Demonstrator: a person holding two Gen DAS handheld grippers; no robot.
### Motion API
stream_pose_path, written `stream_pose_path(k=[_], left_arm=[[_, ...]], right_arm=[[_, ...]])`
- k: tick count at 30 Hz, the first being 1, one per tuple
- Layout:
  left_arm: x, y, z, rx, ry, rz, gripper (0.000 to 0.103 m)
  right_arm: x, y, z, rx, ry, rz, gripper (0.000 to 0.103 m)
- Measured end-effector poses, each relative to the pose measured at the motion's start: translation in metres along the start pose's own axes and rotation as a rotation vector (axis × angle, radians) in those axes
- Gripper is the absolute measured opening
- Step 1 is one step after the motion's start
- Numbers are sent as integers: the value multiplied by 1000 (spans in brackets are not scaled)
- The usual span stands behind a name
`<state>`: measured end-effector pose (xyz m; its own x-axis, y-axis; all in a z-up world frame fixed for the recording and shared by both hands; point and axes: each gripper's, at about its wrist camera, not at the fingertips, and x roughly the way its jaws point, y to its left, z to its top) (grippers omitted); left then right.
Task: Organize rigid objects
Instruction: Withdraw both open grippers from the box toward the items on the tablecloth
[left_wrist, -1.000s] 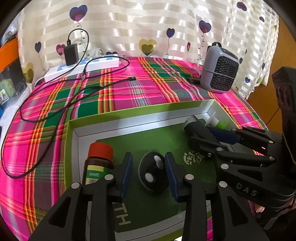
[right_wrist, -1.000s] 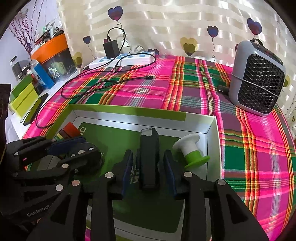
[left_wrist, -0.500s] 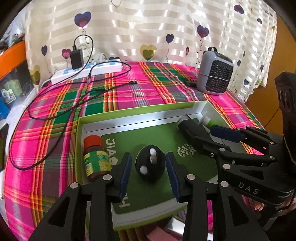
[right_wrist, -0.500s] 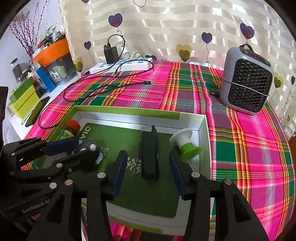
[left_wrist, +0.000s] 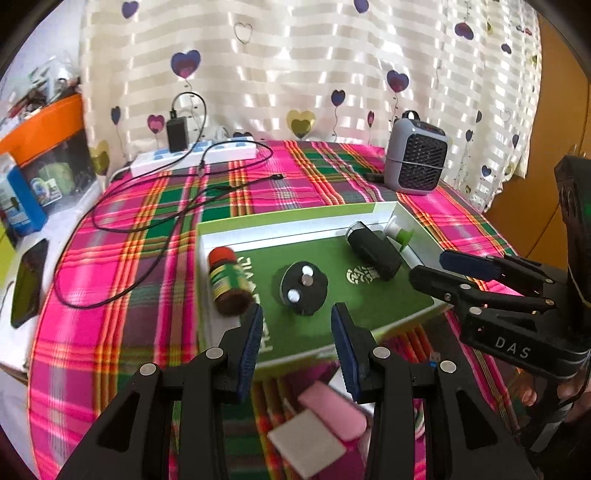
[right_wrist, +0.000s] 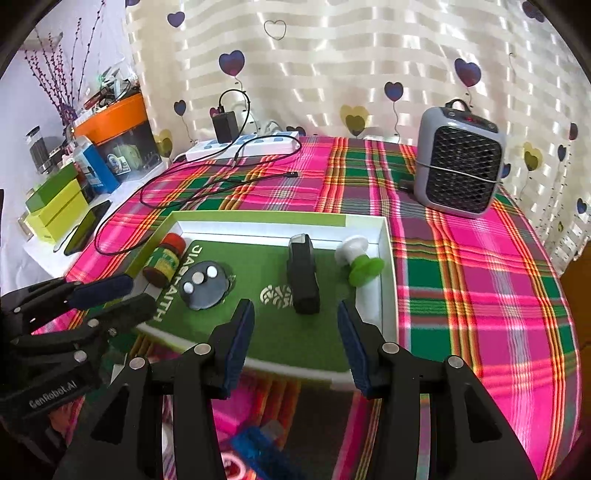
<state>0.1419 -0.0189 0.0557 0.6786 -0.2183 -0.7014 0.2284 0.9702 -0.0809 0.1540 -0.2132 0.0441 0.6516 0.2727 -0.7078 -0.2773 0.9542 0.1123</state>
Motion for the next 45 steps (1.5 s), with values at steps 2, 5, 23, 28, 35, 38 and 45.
stream_pose_path(k=[2,5,23,28,35,38,45], left_arm=[[-6,2,-6,-9,-2,9,37],[-15,4,-12,-16,-6,16,37],[-48,27,-62,-117,-10,-11,37],[-46,24,-72,-116,3,-37,37],[-36,5,-76,-55,34,-54,38],[-31,-1,-75,-41,47,-46,38],[-22,-11,-71,-17,67,0,40]], right_arm=[[-5,1,-4,1,-2,-3,48],[-12,3,-11,5,-7,-7,48],[-43,3,-58,7,-3,-17,48],[-49,3,-68,9,-2,-11,48],[-53,2,-79,13,3,-3,48],[-53,1,-82,21,7,-7,48],[-54,-1,-84,24,5,-4,48]])
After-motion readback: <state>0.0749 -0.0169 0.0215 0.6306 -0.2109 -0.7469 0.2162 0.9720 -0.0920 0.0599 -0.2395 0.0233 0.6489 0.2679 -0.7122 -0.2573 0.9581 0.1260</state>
